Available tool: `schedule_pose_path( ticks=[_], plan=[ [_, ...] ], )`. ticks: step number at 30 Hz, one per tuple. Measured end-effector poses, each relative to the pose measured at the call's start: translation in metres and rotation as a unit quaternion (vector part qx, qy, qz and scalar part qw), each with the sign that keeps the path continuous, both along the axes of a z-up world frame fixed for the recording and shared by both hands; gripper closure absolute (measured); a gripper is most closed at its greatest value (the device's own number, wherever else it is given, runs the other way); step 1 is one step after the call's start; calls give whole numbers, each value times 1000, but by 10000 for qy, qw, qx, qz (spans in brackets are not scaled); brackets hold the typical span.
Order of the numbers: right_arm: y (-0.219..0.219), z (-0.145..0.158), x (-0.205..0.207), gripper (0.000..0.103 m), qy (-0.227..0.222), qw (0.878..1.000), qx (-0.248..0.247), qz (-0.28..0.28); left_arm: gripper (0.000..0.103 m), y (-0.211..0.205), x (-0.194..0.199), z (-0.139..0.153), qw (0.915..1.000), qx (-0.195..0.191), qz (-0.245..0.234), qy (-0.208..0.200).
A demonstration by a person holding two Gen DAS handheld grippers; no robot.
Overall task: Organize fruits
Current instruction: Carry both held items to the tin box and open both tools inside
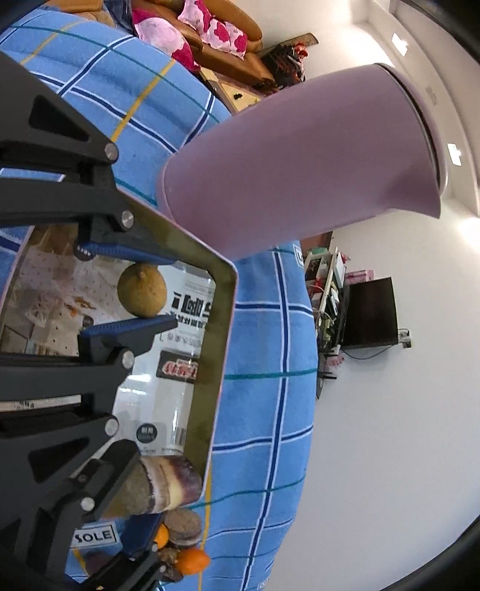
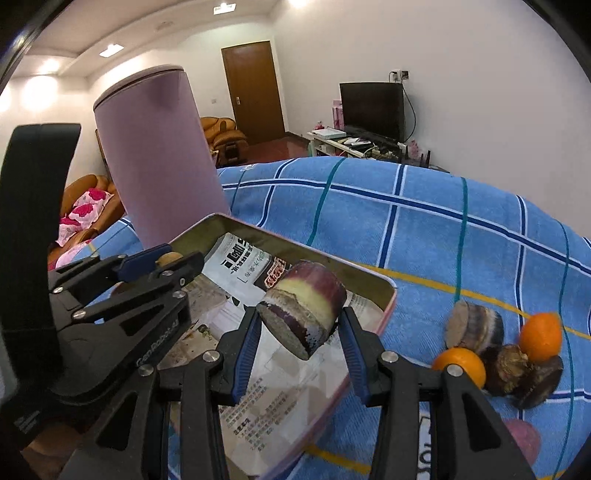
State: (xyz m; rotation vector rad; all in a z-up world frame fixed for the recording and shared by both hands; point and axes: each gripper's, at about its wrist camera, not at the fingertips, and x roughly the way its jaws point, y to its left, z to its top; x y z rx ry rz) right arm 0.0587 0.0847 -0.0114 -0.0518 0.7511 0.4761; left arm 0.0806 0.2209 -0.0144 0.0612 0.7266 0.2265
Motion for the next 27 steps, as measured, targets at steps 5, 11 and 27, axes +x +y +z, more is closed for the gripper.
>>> schedule_pose_path(
  ticks=[5,11,27],
  plan=[
    [3,-4,1,57,-47,9998,-56,188,73,7,4,-3,9998,-59,133,109],
    [0,-6,-1,57,-187,9993,-103,315,71,8,6,-6,9996,-82,171,197],
    [-24,6,-10,45,-120,9950,839,523,18,17,-2,8,9983,-323,400,-256]
  ],
)
